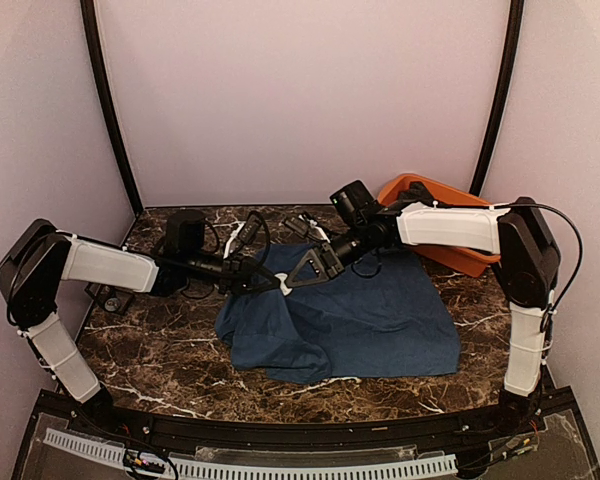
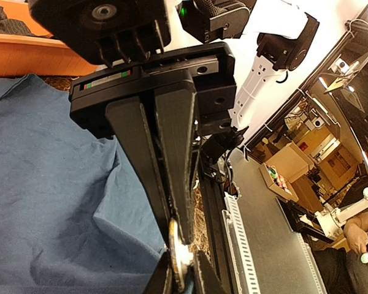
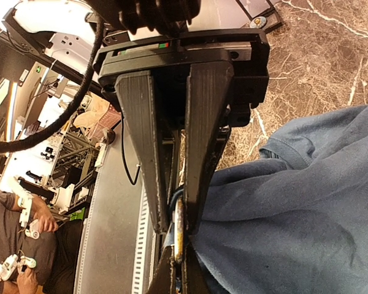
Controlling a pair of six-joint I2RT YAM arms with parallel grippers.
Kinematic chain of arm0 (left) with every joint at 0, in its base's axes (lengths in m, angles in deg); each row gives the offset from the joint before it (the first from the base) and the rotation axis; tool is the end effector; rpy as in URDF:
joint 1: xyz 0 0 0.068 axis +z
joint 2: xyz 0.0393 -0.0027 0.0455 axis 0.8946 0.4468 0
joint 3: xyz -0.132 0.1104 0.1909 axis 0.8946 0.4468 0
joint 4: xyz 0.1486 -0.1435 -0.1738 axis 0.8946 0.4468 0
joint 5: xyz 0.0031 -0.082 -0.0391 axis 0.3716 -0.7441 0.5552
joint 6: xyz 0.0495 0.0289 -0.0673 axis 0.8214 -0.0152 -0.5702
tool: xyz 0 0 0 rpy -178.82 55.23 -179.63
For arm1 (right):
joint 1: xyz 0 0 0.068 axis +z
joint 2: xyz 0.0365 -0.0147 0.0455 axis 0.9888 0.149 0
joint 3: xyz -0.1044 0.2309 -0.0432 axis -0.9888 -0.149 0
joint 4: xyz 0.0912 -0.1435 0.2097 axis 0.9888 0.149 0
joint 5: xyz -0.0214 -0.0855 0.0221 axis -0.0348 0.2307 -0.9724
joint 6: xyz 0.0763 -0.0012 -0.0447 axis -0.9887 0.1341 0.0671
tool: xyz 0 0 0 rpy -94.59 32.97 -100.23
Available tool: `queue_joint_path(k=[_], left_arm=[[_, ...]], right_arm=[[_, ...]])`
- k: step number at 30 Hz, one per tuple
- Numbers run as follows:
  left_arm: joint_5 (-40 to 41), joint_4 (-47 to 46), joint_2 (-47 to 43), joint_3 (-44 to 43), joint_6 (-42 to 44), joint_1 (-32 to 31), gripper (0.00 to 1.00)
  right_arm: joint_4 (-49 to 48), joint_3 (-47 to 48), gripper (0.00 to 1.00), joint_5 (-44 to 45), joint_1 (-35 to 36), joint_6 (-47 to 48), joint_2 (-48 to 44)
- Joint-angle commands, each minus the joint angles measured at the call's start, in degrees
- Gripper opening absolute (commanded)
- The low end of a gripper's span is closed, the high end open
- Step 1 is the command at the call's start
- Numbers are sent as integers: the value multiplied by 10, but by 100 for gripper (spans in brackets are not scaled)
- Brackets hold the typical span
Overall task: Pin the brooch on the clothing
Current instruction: Pin the brooch to the flattened clothing.
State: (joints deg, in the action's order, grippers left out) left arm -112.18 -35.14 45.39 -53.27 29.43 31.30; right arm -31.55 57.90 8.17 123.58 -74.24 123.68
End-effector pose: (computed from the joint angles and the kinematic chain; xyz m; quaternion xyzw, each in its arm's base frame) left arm 0.2716 -0.2550 0.1899 0.4097 0.6162 -0.6075 0.2887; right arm 0.2830 0.3523 0.2054 -0.4382 0.6810 0.5811 0.0812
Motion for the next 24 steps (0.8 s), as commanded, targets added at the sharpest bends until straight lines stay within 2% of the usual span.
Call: queue_joint_path(k=[1,5,9,24], left_arm=[[13,28,-10,-7,20,-7,11],[19,34,-11,-9,26,-9,12],[24,36,-11,-8,29,-10,16],[50,45,-13,-10,34,-11,18]], right_arm=[[-20,-1,0,-16,0,3,-20],[-20,1,0,-19,0,2,-19],[-21,4,0,-23,1,2,-18],[-16,7,0,-31,2,5,-17]])
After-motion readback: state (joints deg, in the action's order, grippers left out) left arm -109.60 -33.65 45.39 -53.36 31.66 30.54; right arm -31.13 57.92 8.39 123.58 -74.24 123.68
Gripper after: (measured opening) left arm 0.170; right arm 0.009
